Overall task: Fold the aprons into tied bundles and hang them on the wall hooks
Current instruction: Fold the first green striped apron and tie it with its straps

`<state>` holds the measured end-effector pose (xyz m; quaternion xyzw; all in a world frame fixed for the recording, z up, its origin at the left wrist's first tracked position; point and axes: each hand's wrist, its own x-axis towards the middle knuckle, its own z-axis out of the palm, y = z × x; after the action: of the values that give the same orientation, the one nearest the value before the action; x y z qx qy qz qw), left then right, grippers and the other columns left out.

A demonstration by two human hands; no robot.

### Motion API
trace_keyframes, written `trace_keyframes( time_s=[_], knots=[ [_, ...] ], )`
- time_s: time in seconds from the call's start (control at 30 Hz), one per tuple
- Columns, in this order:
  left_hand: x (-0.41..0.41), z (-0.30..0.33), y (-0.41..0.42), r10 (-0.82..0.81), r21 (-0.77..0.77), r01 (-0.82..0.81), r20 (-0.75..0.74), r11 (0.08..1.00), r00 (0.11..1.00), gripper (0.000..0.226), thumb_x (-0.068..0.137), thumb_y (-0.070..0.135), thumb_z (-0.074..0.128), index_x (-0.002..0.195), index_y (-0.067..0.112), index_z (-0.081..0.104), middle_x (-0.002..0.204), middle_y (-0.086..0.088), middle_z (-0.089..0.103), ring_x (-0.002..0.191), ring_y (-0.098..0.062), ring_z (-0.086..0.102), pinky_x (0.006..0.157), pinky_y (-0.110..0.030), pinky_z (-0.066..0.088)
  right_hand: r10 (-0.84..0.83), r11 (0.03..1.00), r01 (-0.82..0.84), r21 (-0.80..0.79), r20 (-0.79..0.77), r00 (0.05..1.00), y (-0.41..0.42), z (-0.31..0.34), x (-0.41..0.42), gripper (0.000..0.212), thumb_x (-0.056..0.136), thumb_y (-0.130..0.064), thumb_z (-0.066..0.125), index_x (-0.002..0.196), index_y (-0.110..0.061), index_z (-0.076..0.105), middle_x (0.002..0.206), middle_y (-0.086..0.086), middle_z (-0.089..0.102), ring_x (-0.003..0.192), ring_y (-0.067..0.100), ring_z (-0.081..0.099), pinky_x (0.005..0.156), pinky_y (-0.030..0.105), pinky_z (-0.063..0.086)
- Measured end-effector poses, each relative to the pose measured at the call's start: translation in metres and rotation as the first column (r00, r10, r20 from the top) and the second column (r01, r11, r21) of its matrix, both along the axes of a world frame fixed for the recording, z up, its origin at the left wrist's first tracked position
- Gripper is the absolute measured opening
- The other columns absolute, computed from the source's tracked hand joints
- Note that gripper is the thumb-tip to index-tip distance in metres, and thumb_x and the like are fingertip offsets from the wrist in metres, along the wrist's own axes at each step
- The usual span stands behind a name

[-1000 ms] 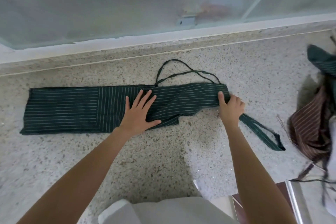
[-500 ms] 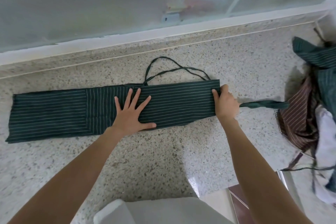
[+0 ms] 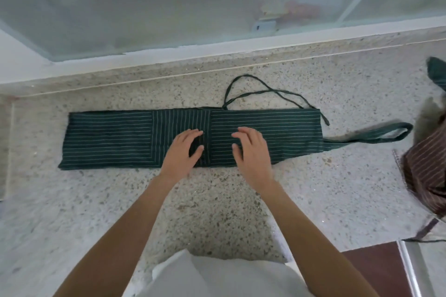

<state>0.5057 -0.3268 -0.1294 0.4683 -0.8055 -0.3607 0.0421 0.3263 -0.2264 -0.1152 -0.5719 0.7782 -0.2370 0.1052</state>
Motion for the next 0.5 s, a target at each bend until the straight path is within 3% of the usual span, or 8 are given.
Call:
trace_keyframes(
  time_s=[0.1, 0.17, 0.23, 0.3, 0.43, 0.5],
  knots=[
    [0.062, 0.006, 0.003, 0.124, -0.053, -0.124, 0.003, 0.991, 0.992, 0.041, 0.095, 0.021, 0.052, 0.135, 0.022, 0.046, 0.141, 0.002, 0.043, 0.131, -0.016, 0.035, 0.103, -0.021, 0.028, 0.251, 0.961, -0.254, 0.113, 0.038, 0.967, -0.023, -0.015, 0.064, 0.047, 0.093, -0.034, 0.033, 0.127, -0.01, 0.055, 0.137, 0.009, 0.05, 0.131, 0.027, 0.042, 0.106, 0.046, 0.035],
    [0.109, 0.007, 0.002, 0.234, -0.059, -0.231, 0.043, 0.971, 0.971, 0.04, 0.095, 0.019, 0.051, 0.134, 0.02, 0.048, 0.139, 0.002, 0.045, 0.129, -0.017, 0.037, 0.095, -0.017, 0.031, 0.353, 0.911, -0.343, 0.231, -0.004, 0.935, -0.035, -0.026, 0.1, 0.052, 0.094, -0.042, 0.03, 0.138, -0.019, 0.044, 0.147, 0.004, 0.04, 0.139, 0.026, 0.031, 0.11, 0.059, 0.023],
    [0.143, 0.006, -0.003, 0.363, -0.078, -0.359, 0.057, 0.93, 0.93, 0.036, 0.096, 0.019, 0.05, 0.132, 0.018, 0.052, 0.136, 0.0, 0.05, 0.126, -0.02, 0.042, 0.097, -0.025, 0.037, 0.369, 0.89, -0.327, 0.319, -0.081, 0.926, -0.038, -0.04, 0.109, 0.049, 0.096, -0.049, 0.028, 0.143, -0.034, 0.034, 0.152, -0.002, 0.032, 0.142, 0.026, 0.024, 0.107, 0.067, 0.009],
    [0.171, 0.004, -0.01, 0.458, -0.139, -0.446, 0.074, 0.884, 0.886, 0.032, 0.095, 0.02, 0.052, 0.126, 0.017, 0.058, 0.13, -0.004, 0.055, 0.121, -0.025, 0.047, 0.101, -0.038, 0.04, 0.403, 0.864, -0.319, 0.389, -0.156, 0.902, -0.035, -0.05, 0.104, 0.049, 0.097, -0.052, 0.023, 0.145, -0.041, 0.025, 0.155, -0.005, 0.024, 0.143, 0.026, 0.018, 0.108, 0.067, 0.004],
    [0.194, 0.0, -0.018, 0.567, -0.25, -0.516, 0.219, 0.819, 0.794, 0.032, 0.088, 0.031, 0.062, 0.119, 0.023, 0.063, 0.132, -0.004, 0.053, 0.123, -0.028, 0.043, 0.103, -0.048, 0.032, 0.436, 0.844, -0.302, 0.443, -0.241, 0.867, -0.016, -0.053, 0.076, 0.051, 0.098, -0.054, 0.014, 0.148, -0.042, 0.011, 0.158, -0.002, 0.009, 0.145, 0.023, 0.003, 0.11, 0.062, 0.0],
    [0.2, -0.001, -0.019, 0.631, -0.22, -0.591, 0.252, 0.776, 0.734, 0.049, 0.082, 0.037, 0.068, 0.128, 0.026, 0.054, 0.142, -0.006, 0.04, 0.131, -0.03, 0.031, 0.105, -0.049, 0.027, 0.413, 0.855, -0.278, 0.438, -0.25, 0.876, -0.007, -0.052, 0.066, 0.054, 0.097, -0.056, 0.015, 0.148, -0.039, 0.01, 0.159, 0.001, 0.004, 0.145, 0.023, -0.001, 0.111, 0.06, -0.002]
  ],
)
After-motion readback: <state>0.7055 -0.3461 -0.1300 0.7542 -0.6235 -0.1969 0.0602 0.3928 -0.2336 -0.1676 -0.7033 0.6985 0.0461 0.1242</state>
